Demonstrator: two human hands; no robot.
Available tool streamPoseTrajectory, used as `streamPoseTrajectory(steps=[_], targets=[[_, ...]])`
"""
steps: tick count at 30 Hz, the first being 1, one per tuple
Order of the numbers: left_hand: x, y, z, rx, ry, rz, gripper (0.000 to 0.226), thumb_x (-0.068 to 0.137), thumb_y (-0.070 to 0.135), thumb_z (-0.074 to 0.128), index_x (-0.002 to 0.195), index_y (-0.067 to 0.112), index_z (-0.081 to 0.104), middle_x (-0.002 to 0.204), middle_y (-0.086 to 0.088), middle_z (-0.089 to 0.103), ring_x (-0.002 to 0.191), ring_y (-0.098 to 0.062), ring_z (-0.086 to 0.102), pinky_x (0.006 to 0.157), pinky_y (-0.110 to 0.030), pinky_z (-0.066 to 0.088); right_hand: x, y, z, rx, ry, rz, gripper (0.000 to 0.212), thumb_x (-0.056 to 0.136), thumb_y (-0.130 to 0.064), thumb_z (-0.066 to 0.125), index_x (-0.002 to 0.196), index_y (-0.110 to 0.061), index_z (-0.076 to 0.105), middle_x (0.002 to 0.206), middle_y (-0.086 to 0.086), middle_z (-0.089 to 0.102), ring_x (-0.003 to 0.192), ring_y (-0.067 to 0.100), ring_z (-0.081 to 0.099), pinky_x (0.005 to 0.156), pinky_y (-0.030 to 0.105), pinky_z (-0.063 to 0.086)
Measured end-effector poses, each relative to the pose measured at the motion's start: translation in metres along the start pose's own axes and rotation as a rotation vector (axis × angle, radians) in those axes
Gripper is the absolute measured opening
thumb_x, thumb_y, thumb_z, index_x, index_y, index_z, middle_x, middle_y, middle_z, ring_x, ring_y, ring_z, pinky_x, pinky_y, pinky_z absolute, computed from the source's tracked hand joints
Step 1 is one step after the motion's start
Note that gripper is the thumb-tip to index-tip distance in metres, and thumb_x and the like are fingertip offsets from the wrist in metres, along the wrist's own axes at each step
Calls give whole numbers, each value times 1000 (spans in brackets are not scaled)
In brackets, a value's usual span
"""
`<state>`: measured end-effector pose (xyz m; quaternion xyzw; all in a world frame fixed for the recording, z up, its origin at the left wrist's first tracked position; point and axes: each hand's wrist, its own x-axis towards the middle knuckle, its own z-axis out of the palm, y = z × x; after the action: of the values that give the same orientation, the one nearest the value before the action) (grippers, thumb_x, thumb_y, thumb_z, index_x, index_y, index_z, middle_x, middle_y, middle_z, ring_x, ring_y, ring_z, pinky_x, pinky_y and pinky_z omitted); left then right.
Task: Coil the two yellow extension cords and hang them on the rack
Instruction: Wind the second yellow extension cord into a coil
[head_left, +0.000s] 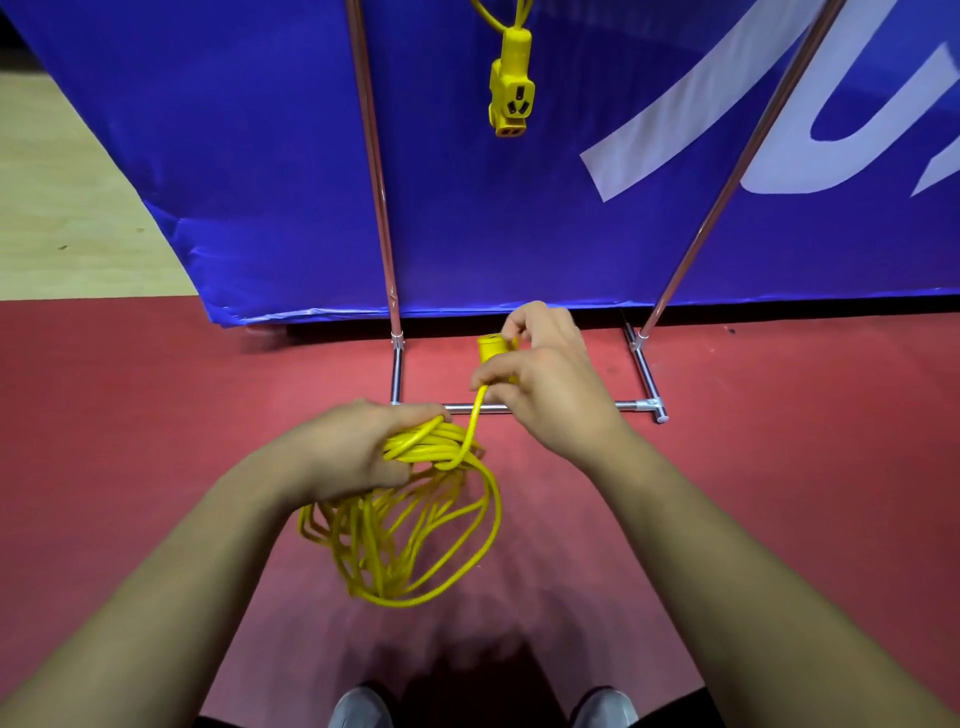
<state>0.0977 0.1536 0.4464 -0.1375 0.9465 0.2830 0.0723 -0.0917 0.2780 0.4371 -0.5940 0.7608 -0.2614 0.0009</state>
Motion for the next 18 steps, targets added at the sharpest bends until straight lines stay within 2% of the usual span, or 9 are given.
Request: streamPoseTrajectory(steps=[1,4,5,7,9,12,14,16,18], targets=[[0,2,1,-46,12,26,63,78,10,68,135,31,50,62,29,55,53,7,48,50,-7,31,1,-2,1,65,-3,36,18,74,-19,76,89,-29,78,100,0,50,96,21,49,85,31,41],[-2,5,4,-221,86,38,64,76,8,68,128,43,52,52,15,48,46,-3,40,47,-18,35,3,-11,5,407,-133,218,22,79,-7,73,97,-19,78,93,3,63,83,15,62,77,28,52],[-3,5,5,-279,114,33,63,75,13,66,126,47,53,55,11,50,48,-4,39,48,-23,39,3,-13,5,507,-159,275,21,82,-5,70,99,-15,76,95,6,68,81,15,64,77,30,53],[-4,6,5,-355,185,25,61,69,25,62,124,49,52,69,-3,62,57,-24,49,56,-35,48,1,-18,5,758,-204,380,18,87,-7,61,99,-8,74,95,16,72,78,17,62,74,32,51],[-4,4,5,-395,258,17,59,67,26,60,120,51,52,82,-13,66,63,-26,57,62,-41,52,1,-25,3,969,-250,446,21,93,-14,56,98,-2,72,93,20,71,81,19,60,73,31,48],[-1,4,6,-357,351,-17,56,65,26,60,115,51,54,72,-3,64,52,-13,48,55,-29,45,0,-34,1,1008,-294,392,23,96,-19,57,110,-4,67,88,1,69,83,9,61,76,23,49],[1,4,9,-337,406,-47,51,65,26,61,110,48,56,65,8,58,49,-4,42,52,-21,39,-1,-38,2,993,-323,384,26,96,-19,59,119,-9,61,76,-8,64,72,4,57,66,16,45],[2,5,12,-305,433,-52,52,63,35,58,114,44,56,81,12,61,65,0,50,63,-9,38,0,-39,4,989,-307,414,28,97,-20,56,123,-11,58,83,0,62,75,9,55,65,21,42],[3,3,13,-293,428,-59,60,61,42,54,120,35,58,93,4,65,81,-8,57,77,-14,44,1,-38,6,952,-264,422,27,98,-24,54,121,-12,60,98,4,63,86,11,56,75,26,44]])
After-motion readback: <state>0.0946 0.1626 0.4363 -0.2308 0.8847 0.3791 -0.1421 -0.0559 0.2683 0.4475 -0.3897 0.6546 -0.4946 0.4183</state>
